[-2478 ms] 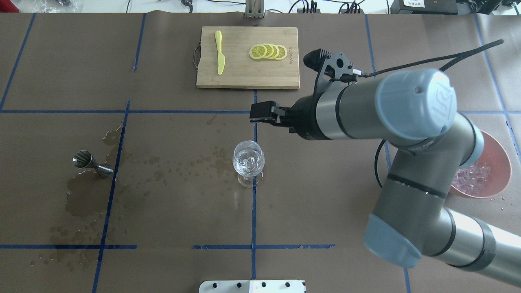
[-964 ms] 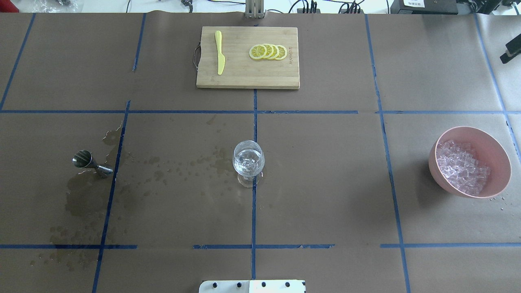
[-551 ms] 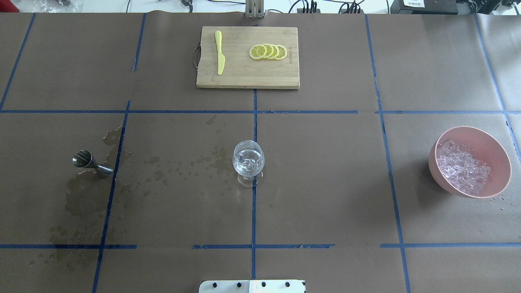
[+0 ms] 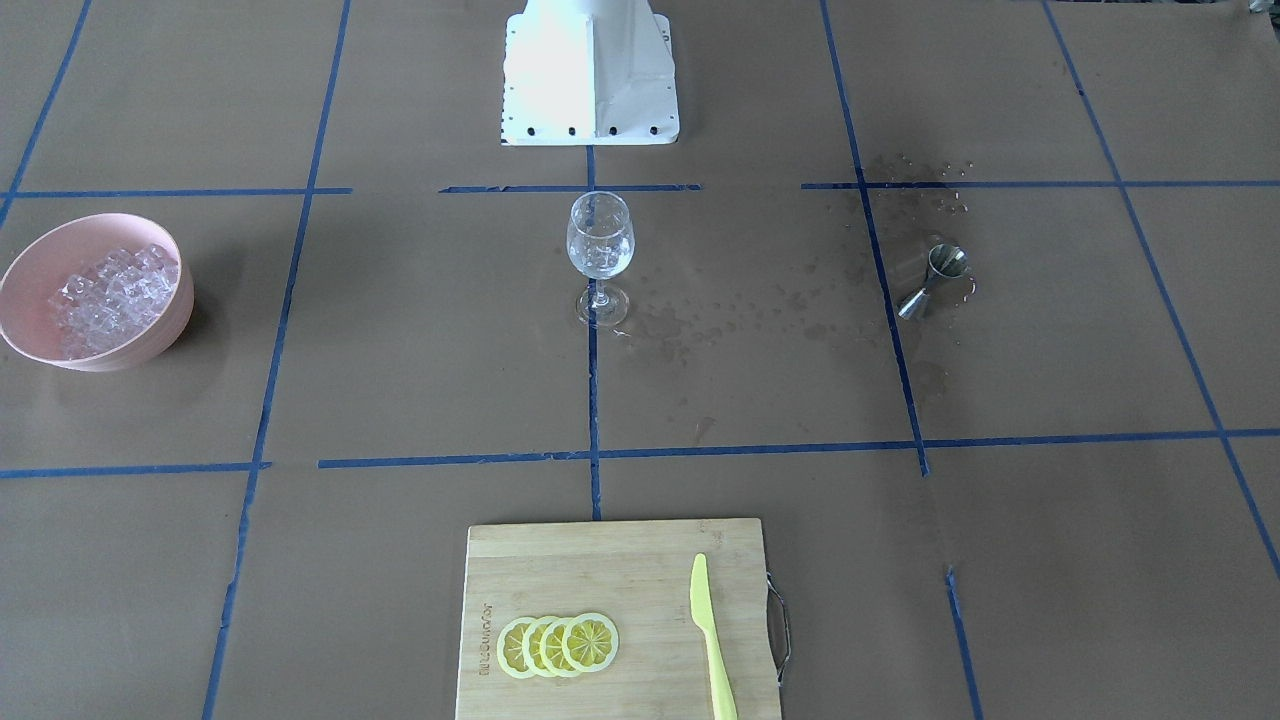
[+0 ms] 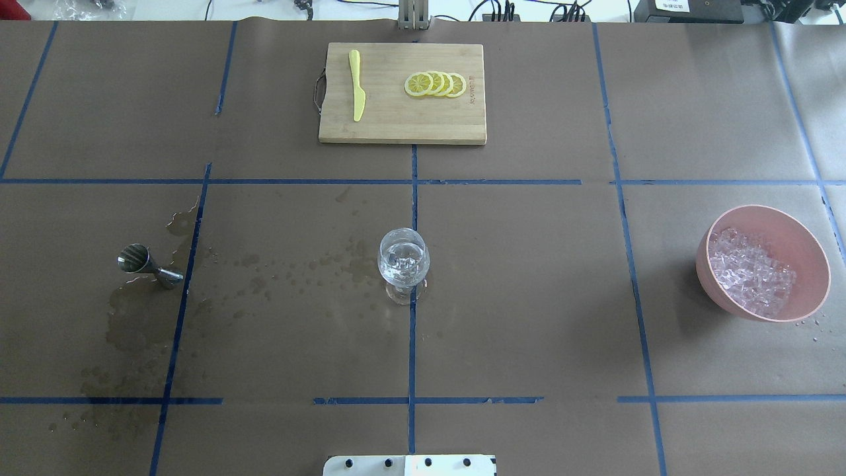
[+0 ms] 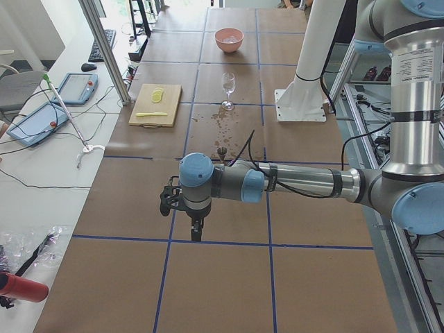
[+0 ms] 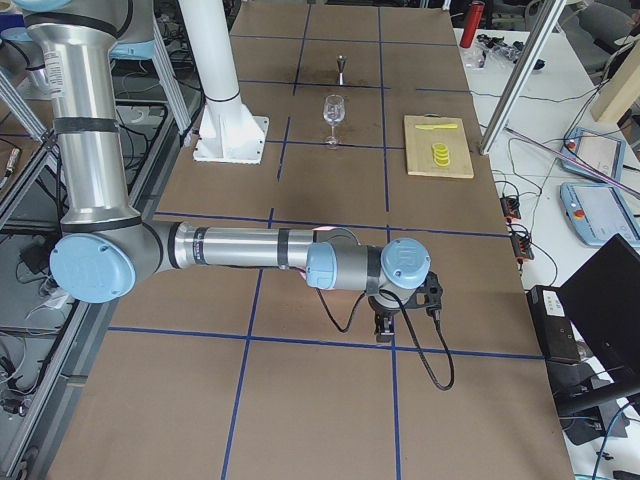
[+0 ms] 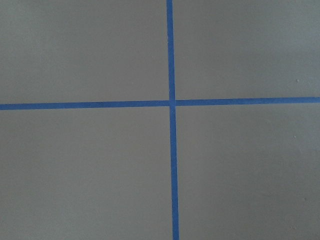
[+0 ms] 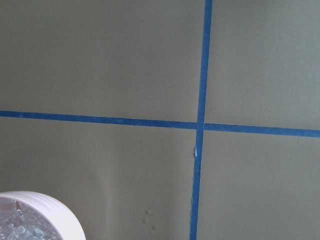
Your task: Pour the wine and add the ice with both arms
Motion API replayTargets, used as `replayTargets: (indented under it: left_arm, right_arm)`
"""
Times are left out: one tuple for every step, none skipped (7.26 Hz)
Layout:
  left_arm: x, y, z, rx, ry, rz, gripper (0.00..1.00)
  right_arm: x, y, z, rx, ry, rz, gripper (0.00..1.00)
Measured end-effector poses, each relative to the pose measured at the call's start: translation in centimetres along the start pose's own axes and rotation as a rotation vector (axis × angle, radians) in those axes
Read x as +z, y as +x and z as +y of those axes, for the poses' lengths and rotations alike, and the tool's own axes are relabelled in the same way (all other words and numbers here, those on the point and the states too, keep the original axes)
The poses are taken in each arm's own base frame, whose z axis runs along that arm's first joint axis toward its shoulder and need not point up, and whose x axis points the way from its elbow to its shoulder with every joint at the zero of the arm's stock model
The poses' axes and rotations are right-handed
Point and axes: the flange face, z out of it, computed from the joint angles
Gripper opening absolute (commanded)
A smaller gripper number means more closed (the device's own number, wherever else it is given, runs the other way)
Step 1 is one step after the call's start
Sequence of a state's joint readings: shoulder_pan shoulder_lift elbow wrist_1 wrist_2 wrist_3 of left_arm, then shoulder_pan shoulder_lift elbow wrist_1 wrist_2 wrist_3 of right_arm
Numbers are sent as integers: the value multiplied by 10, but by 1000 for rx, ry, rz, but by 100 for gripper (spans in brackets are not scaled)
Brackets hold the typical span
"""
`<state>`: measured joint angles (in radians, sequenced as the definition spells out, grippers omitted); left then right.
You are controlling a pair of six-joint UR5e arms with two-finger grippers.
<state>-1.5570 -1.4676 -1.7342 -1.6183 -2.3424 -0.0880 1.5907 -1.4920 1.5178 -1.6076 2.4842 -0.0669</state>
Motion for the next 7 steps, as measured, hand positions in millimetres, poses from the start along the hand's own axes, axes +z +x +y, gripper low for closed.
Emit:
replayTargets:
  left_arm:
    - [4,-4,3,-11,-9,-1,100]
    - [10,-10,5,-25,-22,-2,100]
    - [15,-14,5,-34,-31,-3,100]
    - [16,-14,3,-35,-32,-3,100]
    - [15,-11,-1,-31,-29,-2,100]
    - [13,-9,-5,-27,-25,-2,100]
    - [12,-7,-8,-25,-23,0,100]
  right_arm:
    - [-4,3,4,-2,12,19,100]
    - [-6,8,8,-7,20,58,100]
    - [-5,12,11,-8,24,84,100]
    - [-4,15,12,-7,24,94,100]
    - [-3,17,13,-3,22,98,100]
    - [-2,18,14,2,20,98,100]
    - [-1,20,13,5,17,98,100]
